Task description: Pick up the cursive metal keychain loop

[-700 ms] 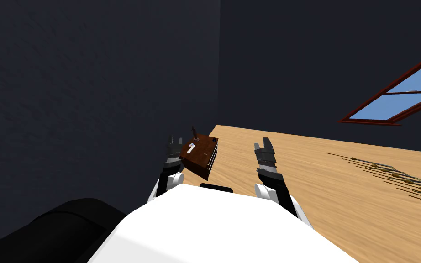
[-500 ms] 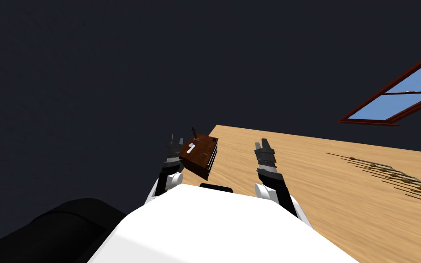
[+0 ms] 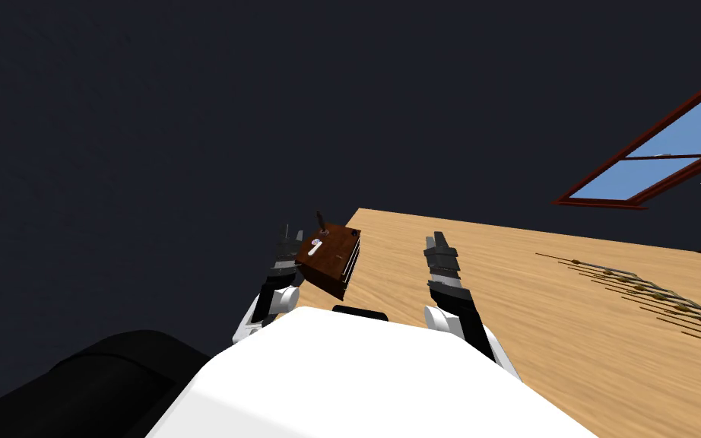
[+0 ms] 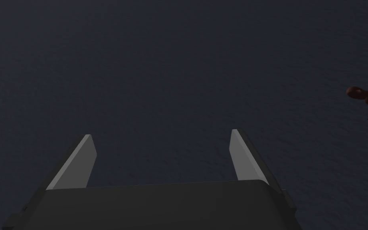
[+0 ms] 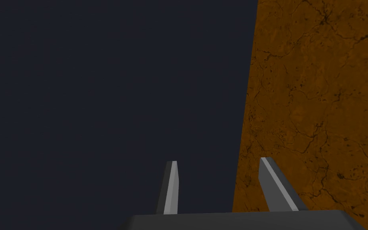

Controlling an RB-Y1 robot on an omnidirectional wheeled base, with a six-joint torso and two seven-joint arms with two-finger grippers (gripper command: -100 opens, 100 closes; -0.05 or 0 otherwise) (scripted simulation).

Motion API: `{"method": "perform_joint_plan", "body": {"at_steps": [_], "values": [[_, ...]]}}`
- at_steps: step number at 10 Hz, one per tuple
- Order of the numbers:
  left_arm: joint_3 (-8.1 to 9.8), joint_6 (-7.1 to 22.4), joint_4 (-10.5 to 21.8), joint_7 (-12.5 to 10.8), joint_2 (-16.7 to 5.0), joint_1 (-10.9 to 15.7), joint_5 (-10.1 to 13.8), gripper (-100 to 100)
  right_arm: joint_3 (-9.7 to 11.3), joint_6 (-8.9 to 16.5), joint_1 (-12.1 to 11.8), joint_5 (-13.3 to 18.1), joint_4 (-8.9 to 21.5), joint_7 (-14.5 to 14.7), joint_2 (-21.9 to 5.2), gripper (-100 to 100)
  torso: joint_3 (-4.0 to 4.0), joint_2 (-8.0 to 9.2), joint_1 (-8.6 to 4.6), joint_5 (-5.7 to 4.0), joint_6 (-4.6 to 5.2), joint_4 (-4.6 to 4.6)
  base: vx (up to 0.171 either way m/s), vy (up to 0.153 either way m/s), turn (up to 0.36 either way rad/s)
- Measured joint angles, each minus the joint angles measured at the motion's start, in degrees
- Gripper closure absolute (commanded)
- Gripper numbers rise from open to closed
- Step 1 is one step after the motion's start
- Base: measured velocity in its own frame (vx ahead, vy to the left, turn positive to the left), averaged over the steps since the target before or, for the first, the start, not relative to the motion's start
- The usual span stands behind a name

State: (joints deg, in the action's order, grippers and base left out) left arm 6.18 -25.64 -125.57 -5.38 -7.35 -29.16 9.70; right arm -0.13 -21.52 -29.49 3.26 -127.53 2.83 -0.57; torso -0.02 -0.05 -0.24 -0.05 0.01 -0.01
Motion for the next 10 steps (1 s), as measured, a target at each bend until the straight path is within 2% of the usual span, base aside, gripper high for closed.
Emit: {"method": "perform_joint_plan", "body": {"at_steps": [3, 4, 6, 10], "values": [[2.27, 2.26, 2.21, 3.83, -1.69, 0.58, 3.09, -100, 0.0, 0.0, 0.0, 0.0, 0.0, 0.0, 0.0, 0, -0.02, -0.03, -0.06, -0.01, 0.0, -0.01, 0.024, -0.089, -0.053], [3.56, 3.86, 2.98, 5.33, -2.34, 1.38, 4.46, -100, 0.0, 0.0, 0.0, 0.0, 0.0, 0.0, 0.0, 0, -0.04, -0.07, -0.1, -0.02, 0.01, -0.02, 0.035, -0.11, -0.076], [4.85, 6.49, 4.54, 8.83, -2.53, 1.37, 6.7, -100, 0.0, 0.0, 0.0, 0.0, 0.0, 0.0, 0.0, 0, -0.07, -0.12, -0.14, -0.03, 0.01, -0.03, 0.041, -0.084, -0.051], [7.48, 10.33, 8.54, 13.94, -3.43, 2.3, 10.17, -100, 0.0, 0.0, -0.01, 0.0, 0.0, 0.0, 0.0, 0, -0.08, -0.13, 0.03, 0.0, -0.02, -0.04, 0.051, -0.065, -0.071]]}}
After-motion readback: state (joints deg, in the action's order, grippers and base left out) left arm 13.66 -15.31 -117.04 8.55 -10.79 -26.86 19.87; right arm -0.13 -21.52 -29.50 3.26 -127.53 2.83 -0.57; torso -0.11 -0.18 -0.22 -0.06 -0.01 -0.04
